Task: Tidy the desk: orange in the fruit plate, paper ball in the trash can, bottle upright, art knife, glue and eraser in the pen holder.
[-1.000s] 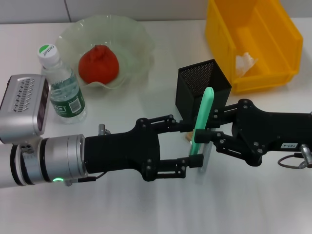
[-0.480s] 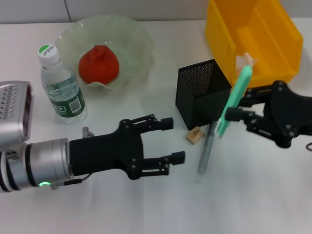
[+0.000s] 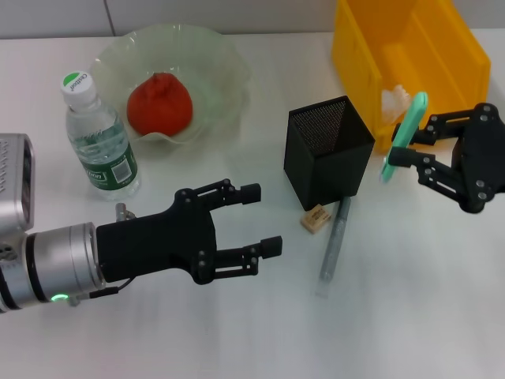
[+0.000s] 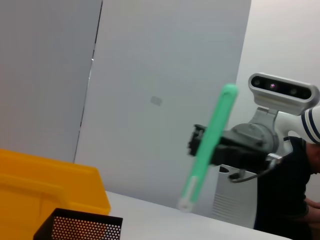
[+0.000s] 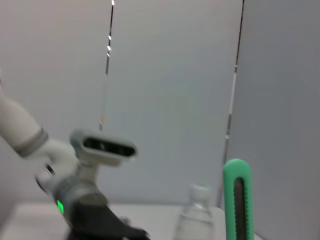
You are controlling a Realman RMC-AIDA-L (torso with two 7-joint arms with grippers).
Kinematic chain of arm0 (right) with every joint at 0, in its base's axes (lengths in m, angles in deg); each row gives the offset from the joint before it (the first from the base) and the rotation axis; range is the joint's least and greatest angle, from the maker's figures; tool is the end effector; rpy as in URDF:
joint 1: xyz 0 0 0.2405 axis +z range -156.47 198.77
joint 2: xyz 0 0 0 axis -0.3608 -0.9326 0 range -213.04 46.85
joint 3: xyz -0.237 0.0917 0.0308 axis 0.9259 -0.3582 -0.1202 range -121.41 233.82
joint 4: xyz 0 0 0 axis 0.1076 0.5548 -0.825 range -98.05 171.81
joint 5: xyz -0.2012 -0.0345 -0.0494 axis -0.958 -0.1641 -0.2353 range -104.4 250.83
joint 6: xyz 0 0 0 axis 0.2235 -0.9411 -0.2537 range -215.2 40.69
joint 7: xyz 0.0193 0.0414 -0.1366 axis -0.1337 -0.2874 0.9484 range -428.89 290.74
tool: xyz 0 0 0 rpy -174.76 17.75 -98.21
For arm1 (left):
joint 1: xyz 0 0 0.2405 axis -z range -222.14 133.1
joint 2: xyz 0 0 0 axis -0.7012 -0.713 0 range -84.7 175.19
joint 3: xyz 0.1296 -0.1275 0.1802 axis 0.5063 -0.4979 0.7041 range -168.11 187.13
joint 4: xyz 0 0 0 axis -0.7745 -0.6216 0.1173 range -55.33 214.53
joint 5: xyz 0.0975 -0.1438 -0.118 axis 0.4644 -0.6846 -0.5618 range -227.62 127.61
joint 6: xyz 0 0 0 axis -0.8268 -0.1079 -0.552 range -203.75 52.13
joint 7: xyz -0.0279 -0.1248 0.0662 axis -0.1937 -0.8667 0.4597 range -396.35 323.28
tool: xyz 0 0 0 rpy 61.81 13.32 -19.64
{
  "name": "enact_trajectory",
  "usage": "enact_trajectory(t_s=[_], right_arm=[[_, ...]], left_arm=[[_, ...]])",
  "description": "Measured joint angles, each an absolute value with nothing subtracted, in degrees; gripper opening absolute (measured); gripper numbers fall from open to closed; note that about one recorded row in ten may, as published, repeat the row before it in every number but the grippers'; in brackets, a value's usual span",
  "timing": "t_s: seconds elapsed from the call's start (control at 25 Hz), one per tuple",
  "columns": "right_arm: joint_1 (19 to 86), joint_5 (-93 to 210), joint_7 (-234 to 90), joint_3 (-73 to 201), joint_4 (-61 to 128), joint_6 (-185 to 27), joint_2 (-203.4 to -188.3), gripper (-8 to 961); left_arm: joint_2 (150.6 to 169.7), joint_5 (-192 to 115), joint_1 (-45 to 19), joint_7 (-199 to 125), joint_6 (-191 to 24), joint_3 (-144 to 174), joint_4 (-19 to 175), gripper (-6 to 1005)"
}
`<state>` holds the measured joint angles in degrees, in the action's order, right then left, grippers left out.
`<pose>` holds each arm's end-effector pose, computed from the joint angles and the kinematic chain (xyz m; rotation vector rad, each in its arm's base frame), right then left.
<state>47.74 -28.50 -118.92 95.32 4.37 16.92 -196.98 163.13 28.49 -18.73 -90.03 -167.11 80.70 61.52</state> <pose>0.2634 0.2999 0.0418 -2.6318 -0.0707 0.9505 -0.2518 0.2683 -0.0589 -2.7626 -0.3928 -1.0828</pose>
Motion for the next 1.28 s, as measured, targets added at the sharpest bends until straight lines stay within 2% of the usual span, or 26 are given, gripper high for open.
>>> enact_trajectory(t_s=[0.16,0.32,0.44,0.68,0.92,1.28], right_arm=[[47.4,-28.8,-111.8,95.6,3.9,12.5,-197.69,189],[46.1,-29.2,-102.0,95.5,-0.5,8.7,-200.07,190],[45.8,-29.2,-100.4,95.5,-2.4,8.9,-200.43,194],[46.9,-29.9,-96.4,95.7,-5.3,6.0,-200.11,201],[49.2,-34.4,-87.7,95.8,-9.2,-0.7,-201.28,208],[49.2,-34.5,-79.5,100.4,-15.0,-3.2,-202.42,219]], left_arm=[[163.18,28.8,-18.6,-89.6,-167.0,80.9,61.7,802],[163.33,29.3,-18.6,-88.6,-166.4,80.8,61.4,802],[163.37,29.4,-18.4,-88.6,-165.7,80.6,61.5,802],[163.69,29.2,-18.2,-88.6,-163.7,80.2,61.4,802],[163.78,29.1,-18.1,-88.6,-162.4,80.2,61.5,802],[163.73,29.0,-20.0,-88.2,-160.9,78.2,61.4,802]])
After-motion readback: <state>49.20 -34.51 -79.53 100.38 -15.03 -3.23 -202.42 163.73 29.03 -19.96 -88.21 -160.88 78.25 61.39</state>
